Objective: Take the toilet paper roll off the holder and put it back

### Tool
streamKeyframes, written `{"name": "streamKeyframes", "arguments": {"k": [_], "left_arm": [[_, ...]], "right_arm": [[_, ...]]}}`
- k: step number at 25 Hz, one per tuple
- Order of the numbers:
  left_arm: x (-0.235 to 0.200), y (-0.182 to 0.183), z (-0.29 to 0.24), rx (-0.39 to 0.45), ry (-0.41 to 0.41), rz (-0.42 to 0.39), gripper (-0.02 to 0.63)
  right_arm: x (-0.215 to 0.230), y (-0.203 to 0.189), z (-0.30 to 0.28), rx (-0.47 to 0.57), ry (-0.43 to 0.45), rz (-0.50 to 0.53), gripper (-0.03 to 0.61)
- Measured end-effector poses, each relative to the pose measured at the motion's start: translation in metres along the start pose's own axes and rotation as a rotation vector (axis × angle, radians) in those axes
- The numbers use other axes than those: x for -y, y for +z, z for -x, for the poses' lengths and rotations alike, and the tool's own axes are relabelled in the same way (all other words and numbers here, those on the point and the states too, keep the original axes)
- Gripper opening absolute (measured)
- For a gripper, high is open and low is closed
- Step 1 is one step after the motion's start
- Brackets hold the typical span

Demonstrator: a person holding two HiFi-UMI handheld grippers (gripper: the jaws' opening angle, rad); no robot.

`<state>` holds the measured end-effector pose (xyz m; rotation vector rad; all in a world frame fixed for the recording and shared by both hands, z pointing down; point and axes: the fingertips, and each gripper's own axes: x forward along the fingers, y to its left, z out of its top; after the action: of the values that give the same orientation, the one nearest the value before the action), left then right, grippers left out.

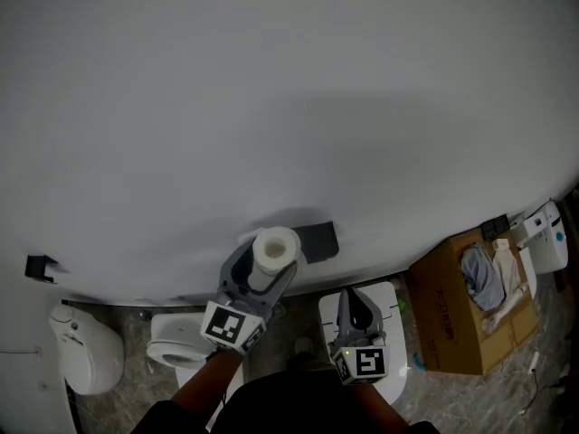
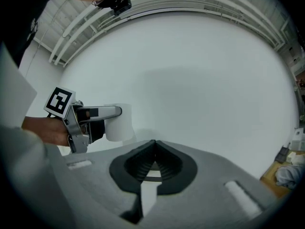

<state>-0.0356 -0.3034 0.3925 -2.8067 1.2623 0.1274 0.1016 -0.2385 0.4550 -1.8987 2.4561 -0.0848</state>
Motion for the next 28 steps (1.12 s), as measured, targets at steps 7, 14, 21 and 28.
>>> {"name": "streamKeyframes", "arguments": {"k": [7,14,21,28], "left_arm": [[-0.004,-0.029,-0.049,-0.050,-0.032,-0.015,0.327],[-0.007,-0.067,-0.083,-0.125,-0.034,-0.016,0.327],[-0.005,-0.090,-0.096,-0.180,-0.031,-0.048,0.327],[-0.013,-0.105,-0.096,-0.208,-0.017,0.006,0.327]], "right_arm": [[0.027,-0.012,-0.017,-0.018,-0.030,0.007,-0.002],[0.053,-0.025,-0.029,-0.041,-0.052,-0.017,-0.002],[0.076,-0.035,-0.037,-0.060,-0.065,-0.033,-0.002],[0.090,-0.046,-0.046,-0.076,-0.080,-0.048,-0.002]]}}
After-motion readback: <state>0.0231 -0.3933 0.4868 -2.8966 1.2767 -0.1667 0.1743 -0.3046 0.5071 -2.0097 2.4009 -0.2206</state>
